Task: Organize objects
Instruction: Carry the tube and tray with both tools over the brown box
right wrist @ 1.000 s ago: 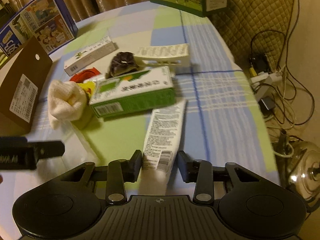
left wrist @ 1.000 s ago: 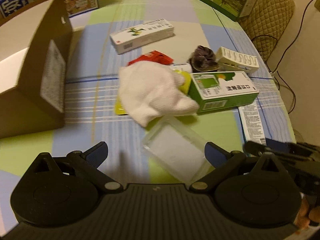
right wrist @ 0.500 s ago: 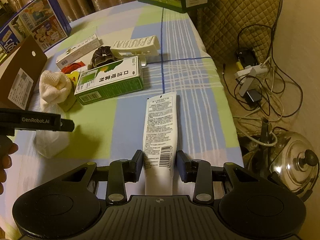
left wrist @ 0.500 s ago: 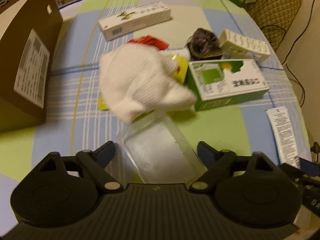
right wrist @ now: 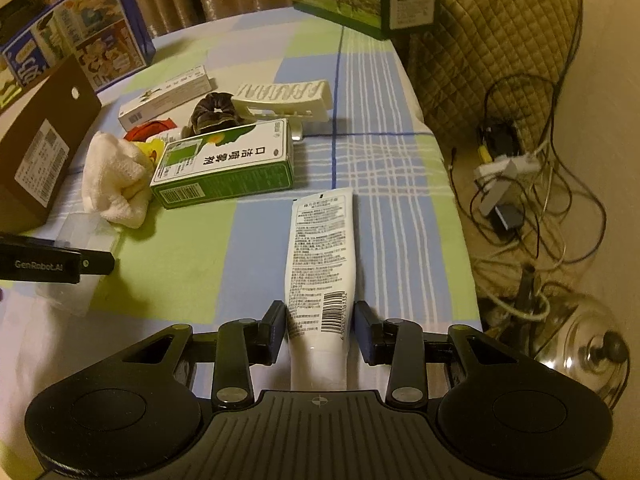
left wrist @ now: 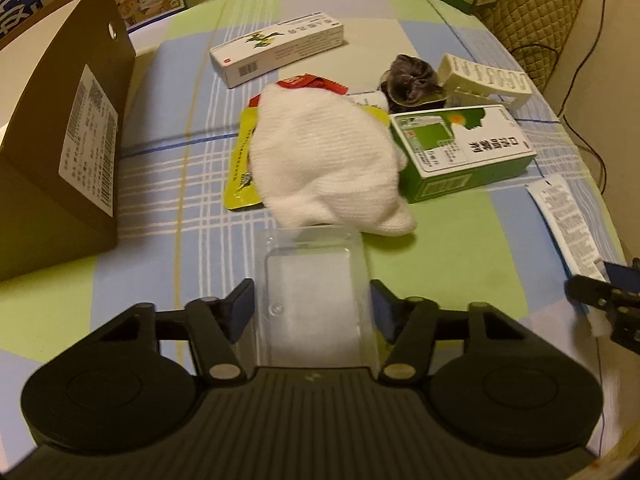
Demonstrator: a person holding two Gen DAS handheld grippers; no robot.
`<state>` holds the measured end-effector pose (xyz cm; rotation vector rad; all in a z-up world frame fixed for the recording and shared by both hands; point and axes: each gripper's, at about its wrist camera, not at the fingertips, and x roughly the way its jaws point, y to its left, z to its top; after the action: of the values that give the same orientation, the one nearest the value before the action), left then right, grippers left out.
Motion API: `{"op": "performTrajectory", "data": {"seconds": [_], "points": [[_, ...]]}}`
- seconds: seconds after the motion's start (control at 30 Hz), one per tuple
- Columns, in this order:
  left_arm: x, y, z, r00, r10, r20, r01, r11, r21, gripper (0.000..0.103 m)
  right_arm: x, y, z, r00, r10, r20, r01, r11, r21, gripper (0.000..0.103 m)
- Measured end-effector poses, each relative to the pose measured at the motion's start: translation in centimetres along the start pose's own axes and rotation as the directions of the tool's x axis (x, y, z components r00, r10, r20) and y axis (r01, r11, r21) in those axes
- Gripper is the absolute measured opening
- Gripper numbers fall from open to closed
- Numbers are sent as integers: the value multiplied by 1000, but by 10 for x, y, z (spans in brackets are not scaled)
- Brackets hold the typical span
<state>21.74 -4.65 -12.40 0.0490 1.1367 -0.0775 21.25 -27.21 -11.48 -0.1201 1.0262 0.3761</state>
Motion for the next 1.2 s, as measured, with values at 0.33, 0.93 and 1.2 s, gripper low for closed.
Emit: {"op": "performTrajectory", "data": {"seconds": [0.33,0.93,1.2], "points": [[-18,-2,-31,1000,10,-6,-10,1000,-24,53,-4,8,-14,1000,-2,19,4,995,-104,33],[-97,17,-98,998,27,55,-16,983,-185,52,-75,28,-39,950,311,30,-308,948,-76,32],[-133,65,-88,992,29,126,-1,976,-220,52,-98,89,-17,921,381,84,-369,921,-126,32]]}}
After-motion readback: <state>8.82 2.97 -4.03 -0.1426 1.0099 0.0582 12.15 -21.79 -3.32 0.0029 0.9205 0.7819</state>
